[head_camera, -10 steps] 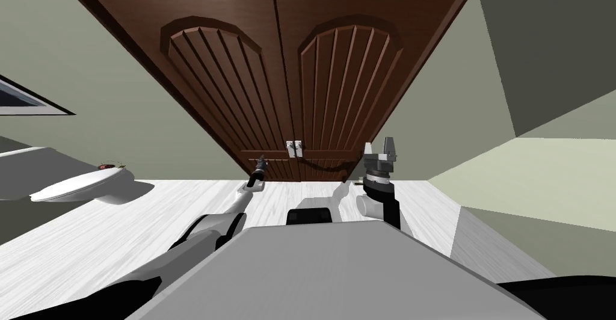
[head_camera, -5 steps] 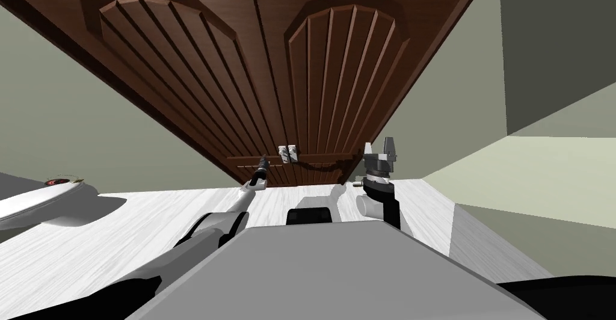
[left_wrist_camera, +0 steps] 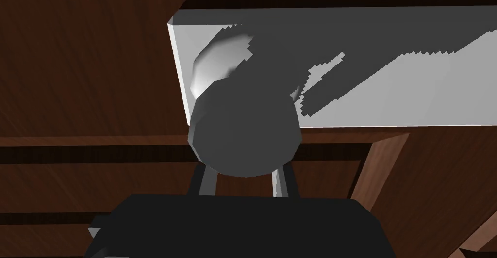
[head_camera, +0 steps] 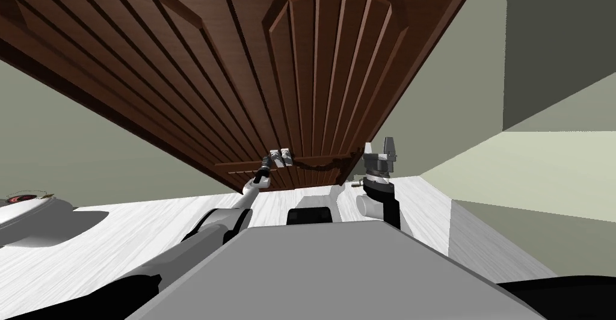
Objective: Pull the door open
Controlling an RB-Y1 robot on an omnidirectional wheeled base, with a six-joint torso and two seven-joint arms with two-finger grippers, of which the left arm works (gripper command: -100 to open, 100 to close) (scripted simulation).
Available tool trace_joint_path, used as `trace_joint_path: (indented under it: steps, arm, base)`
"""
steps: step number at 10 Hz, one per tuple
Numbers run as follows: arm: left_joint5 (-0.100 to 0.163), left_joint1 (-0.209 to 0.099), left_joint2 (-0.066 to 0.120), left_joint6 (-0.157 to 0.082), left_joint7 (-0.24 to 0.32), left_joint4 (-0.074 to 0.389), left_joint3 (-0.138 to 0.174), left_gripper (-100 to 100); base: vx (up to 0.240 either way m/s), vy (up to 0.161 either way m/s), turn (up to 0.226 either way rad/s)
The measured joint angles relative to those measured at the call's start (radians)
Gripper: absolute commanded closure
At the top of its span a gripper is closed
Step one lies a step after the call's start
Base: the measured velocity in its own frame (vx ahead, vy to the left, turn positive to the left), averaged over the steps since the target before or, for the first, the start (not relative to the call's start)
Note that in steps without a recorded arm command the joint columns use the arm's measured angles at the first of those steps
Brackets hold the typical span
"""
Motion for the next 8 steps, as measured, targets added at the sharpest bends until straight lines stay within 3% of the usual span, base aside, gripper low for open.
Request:
trace_joint_path:
  steps: [3,4,6,8]
  arm:
    - [0.0,0.004,-0.001,0.002,0.0,0.003,-0.001,100]
    - [0.0,0.004,-0.001,0.002,0.0,0.003,-0.001,-100]
    - [0.003,0.016,0.016,-0.001,0.001,0.015,0.007,-100]
    - [0.003,0.024,0.023,0.005,0.007,0.007,0.006,-100]
  base:
    - [-0.013,0.007,0.002]
    - [-0.131,0.111,0.181]
    - [-0.202,0.097,0.074]
    - [-0.205,0.016,-0.006]
